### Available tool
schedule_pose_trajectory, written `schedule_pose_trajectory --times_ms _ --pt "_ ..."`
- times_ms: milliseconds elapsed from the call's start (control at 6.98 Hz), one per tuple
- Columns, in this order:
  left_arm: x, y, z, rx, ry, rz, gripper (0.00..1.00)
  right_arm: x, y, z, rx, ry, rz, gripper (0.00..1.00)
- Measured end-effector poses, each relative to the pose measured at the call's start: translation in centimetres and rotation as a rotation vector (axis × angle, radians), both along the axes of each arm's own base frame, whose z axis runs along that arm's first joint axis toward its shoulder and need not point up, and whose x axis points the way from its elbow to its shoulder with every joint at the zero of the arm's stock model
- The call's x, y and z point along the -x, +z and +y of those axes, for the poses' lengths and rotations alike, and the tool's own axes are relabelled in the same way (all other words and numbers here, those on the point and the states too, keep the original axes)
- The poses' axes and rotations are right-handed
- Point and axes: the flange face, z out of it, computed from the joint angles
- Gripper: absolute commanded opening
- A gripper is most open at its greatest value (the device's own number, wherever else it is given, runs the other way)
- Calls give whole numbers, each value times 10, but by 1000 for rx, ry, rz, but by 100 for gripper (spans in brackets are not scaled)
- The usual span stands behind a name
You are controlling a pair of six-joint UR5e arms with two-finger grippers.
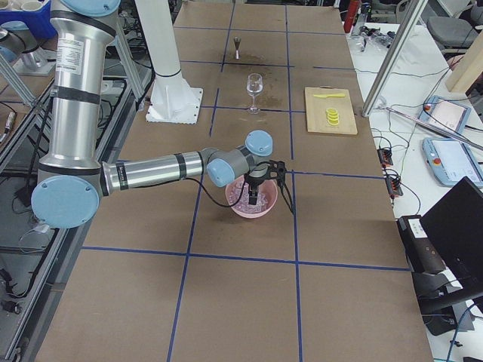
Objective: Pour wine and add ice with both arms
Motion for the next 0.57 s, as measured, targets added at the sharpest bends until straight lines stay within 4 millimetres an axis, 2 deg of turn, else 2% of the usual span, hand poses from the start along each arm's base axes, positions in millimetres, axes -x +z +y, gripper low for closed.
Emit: schedule_pose_trajectory --times_ms 143,287,573 --pt "0 0 3 -1 0 1 100 7 11 0 14 44 -15 88" --pt "1 1 6 -1 1 1 100 11 15 1 25 72 -29 72" --pt "7 4 10 -10 3 -1 100 19 13 3 47 92 -43 4"
